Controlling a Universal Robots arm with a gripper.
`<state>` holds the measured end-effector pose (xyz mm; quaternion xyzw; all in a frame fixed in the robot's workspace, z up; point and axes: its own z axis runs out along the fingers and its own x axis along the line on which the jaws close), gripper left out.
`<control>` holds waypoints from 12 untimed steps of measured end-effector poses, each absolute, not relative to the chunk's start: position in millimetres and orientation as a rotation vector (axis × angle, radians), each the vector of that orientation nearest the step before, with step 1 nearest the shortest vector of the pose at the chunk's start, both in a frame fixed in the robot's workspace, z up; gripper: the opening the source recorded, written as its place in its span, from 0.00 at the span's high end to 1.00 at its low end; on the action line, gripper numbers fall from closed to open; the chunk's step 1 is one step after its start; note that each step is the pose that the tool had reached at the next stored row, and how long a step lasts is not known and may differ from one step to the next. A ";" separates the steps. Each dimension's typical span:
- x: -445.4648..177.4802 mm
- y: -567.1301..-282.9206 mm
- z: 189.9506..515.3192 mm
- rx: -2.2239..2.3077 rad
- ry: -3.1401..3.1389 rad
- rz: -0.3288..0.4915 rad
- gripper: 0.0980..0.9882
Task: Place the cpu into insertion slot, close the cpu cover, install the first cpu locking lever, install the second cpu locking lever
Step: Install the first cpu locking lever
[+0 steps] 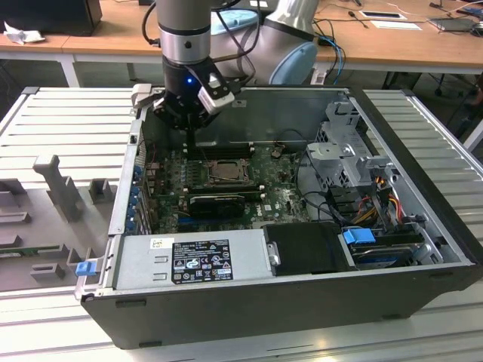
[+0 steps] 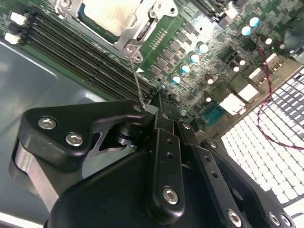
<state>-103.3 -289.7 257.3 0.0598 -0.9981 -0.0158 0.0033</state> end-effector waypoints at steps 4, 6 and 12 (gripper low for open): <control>-99.8 -289.8 257.3 0.188 -3.129 -0.049 0.99; -99.0 -289.8 257.3 0.187 -3.129 -0.049 0.99; -92.1 -289.7 257.3 0.187 -3.129 -0.049 0.99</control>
